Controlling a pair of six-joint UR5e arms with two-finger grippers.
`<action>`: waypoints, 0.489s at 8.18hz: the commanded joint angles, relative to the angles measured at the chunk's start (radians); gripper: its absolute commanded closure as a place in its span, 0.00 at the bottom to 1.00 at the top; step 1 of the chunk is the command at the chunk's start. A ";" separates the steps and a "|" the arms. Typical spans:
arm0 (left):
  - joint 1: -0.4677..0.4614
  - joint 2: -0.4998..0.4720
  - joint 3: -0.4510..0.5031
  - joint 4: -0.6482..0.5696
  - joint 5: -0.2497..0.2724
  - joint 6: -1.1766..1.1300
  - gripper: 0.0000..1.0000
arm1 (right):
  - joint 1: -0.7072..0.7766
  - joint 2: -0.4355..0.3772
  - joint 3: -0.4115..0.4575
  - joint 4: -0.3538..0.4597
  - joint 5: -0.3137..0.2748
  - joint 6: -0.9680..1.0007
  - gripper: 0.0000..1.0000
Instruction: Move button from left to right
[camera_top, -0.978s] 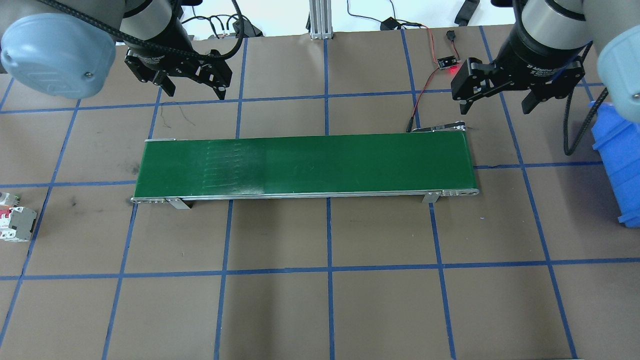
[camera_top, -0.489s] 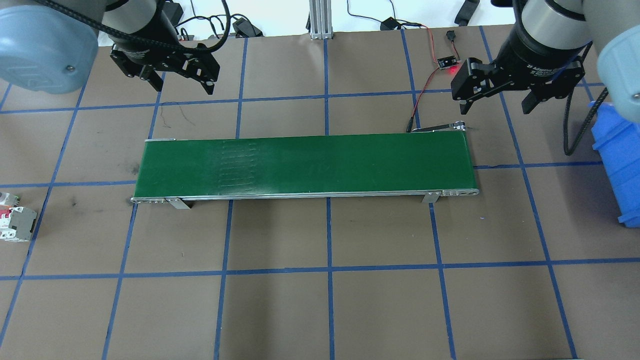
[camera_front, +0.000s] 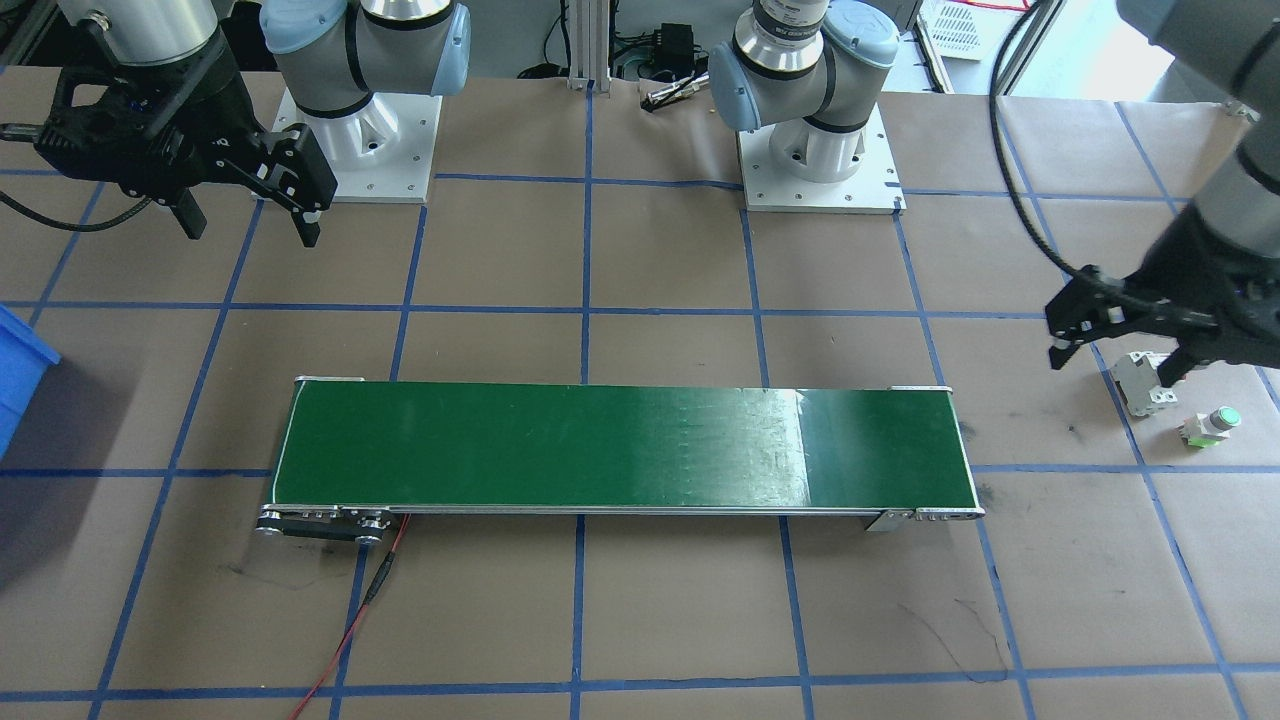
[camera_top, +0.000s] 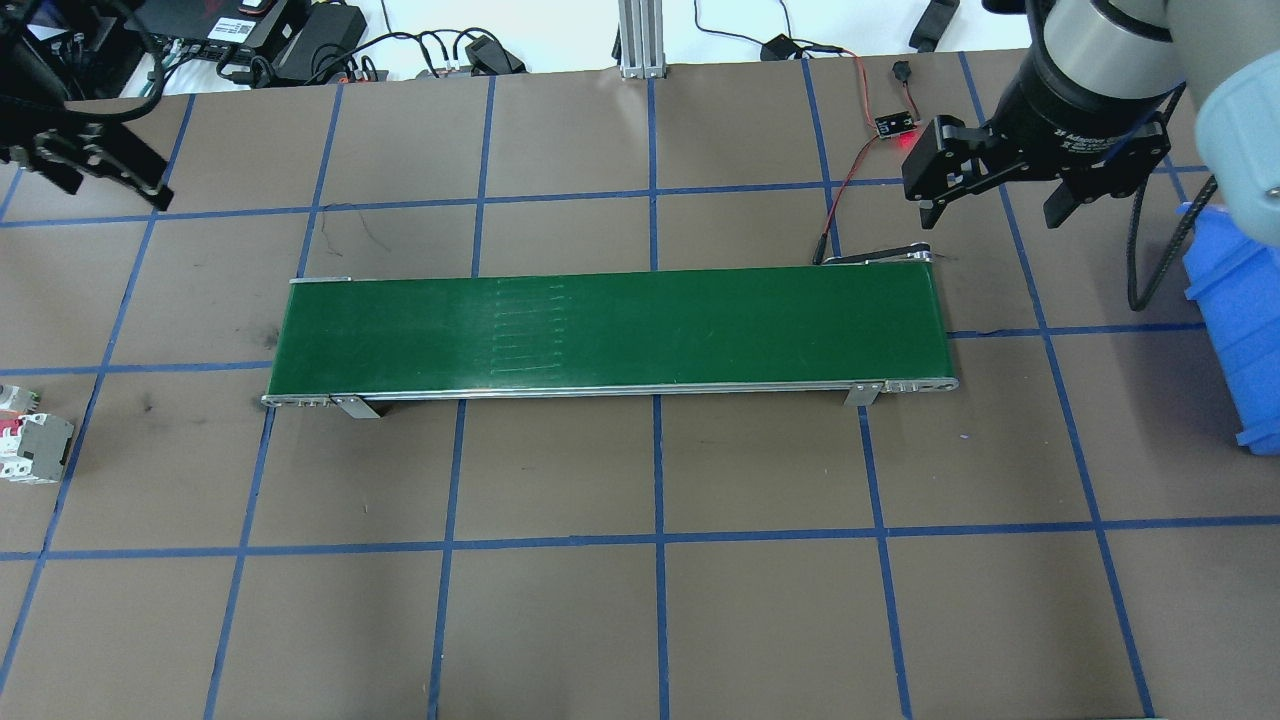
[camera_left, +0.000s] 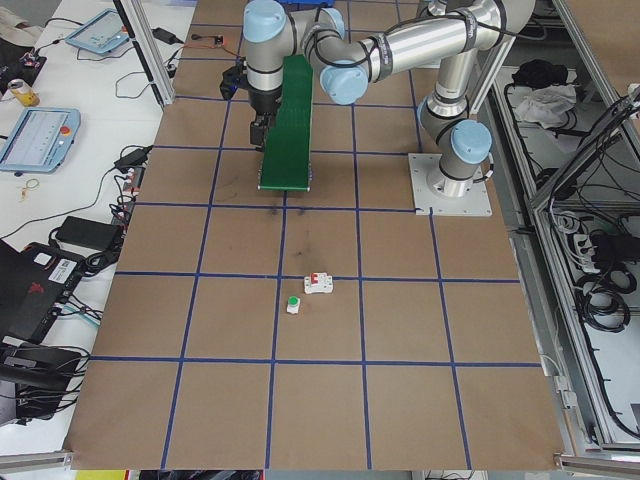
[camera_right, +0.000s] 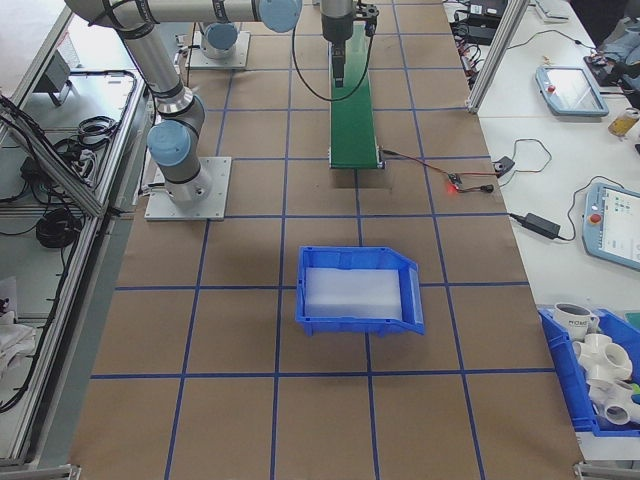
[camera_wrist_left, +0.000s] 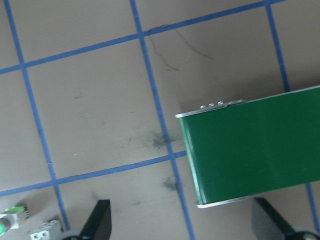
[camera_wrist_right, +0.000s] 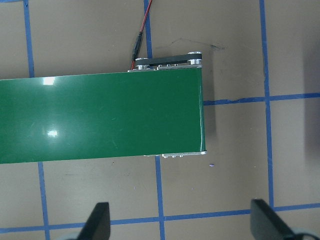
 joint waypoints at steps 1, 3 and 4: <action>0.246 -0.071 -0.001 0.101 -0.005 0.362 0.00 | 0.000 0.001 0.000 0.000 0.000 0.000 0.00; 0.331 -0.169 0.001 0.198 0.004 0.491 0.00 | 0.000 0.001 0.000 0.000 0.000 0.000 0.00; 0.375 -0.209 0.011 0.226 0.002 0.556 0.00 | 0.000 0.001 0.000 0.000 0.000 0.000 0.00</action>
